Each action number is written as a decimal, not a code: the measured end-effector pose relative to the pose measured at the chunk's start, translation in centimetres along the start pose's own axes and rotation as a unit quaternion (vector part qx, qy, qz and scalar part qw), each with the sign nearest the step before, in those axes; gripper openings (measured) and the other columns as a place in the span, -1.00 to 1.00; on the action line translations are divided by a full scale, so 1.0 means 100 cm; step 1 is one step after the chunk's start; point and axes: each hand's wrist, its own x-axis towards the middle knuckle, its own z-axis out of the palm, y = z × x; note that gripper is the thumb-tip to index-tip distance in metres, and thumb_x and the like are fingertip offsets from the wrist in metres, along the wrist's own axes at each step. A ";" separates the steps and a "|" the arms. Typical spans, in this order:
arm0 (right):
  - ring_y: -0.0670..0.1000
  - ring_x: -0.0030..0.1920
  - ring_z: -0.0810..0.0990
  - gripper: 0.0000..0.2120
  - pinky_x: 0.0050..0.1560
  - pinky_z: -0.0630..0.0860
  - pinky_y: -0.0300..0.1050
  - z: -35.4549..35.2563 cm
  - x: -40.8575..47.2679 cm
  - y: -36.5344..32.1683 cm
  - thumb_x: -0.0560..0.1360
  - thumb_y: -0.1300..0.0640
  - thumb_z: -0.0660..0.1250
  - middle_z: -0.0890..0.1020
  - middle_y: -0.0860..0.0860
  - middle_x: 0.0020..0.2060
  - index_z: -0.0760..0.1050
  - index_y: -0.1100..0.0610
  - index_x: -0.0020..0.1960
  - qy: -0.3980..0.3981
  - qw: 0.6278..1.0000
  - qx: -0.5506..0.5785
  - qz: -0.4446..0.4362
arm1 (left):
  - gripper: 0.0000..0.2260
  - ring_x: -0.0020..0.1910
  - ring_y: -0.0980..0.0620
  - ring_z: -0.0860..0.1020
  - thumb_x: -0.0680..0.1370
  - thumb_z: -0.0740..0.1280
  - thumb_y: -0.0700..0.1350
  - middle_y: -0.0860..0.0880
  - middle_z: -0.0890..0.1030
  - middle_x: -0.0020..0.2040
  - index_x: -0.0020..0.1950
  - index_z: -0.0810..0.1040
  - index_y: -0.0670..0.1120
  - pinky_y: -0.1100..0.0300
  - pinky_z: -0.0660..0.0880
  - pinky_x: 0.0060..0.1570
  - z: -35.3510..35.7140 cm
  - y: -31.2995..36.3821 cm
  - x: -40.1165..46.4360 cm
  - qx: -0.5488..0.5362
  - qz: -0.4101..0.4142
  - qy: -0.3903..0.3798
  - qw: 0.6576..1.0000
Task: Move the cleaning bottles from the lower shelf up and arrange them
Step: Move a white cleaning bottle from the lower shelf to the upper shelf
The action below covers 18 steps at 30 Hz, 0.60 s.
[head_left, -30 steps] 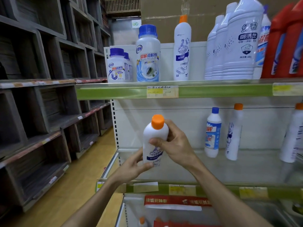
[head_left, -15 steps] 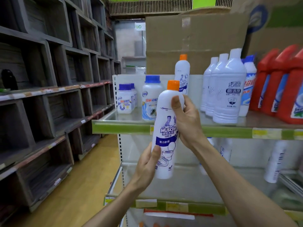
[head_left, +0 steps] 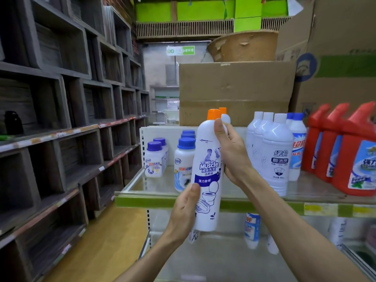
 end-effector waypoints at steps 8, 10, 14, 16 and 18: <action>-0.11 -0.32 0.66 -0.63 -0.38 0.56 -0.23 -0.025 0.029 -0.020 0.50 -0.20 0.44 0.66 -0.05 -0.24 0.53 0.10 0.03 0.049 0.991 -0.124 -0.017 | -0.58 0.10 0.05 0.64 0.60 0.18 0.26 0.05 0.69 0.08 0.22 0.56 -0.01 -0.02 0.58 0.12 0.028 -0.003 0.025 0.142 0.084 0.020 0.986; -0.07 -0.31 0.65 -0.60 -0.38 0.57 -0.19 -0.031 0.038 -0.026 0.47 -0.19 0.47 0.65 0.00 -0.20 0.52 0.12 0.02 0.068 0.987 -0.142 -0.013 | -0.56 0.12 0.10 0.64 0.58 0.17 0.31 0.09 0.68 0.10 0.24 0.54 0.03 0.05 0.58 0.12 0.034 -0.001 0.034 0.155 0.087 0.001 0.984; -0.05 -0.35 0.56 -0.75 -0.41 0.54 -0.19 -0.043 0.056 -0.032 0.50 -0.02 0.46 0.59 -0.02 -0.30 0.50 0.14 -0.11 0.109 0.984 -0.135 -0.044 | -0.55 0.15 0.16 0.64 0.59 0.17 0.32 0.18 0.68 0.14 0.29 0.52 0.05 0.20 0.59 0.09 0.040 0.000 0.052 0.164 0.065 -0.045 0.983; -0.12 -0.48 0.47 -0.74 -0.52 0.42 -0.29 -0.047 0.068 -0.030 0.51 0.03 0.44 0.50 -0.15 -0.46 0.41 0.06 -0.24 0.125 0.981 -0.138 -0.058 | -0.60 0.14 0.18 0.64 0.59 0.19 0.29 0.20 0.68 0.14 0.28 0.52 0.09 0.17 0.60 0.11 0.040 0.001 0.061 0.181 0.057 -0.045 0.981; -0.17 -0.54 0.40 -0.67 -0.55 0.36 -0.32 -0.051 0.080 -0.027 0.52 0.03 0.43 0.43 -0.22 -0.56 0.34 0.03 -0.30 0.136 0.976 -0.155 -0.067 | -0.73 0.15 0.17 0.63 0.63 0.26 0.14 0.20 0.68 0.15 0.31 0.50 0.14 0.13 0.61 0.13 0.037 -0.001 0.068 0.181 0.051 -0.050 0.981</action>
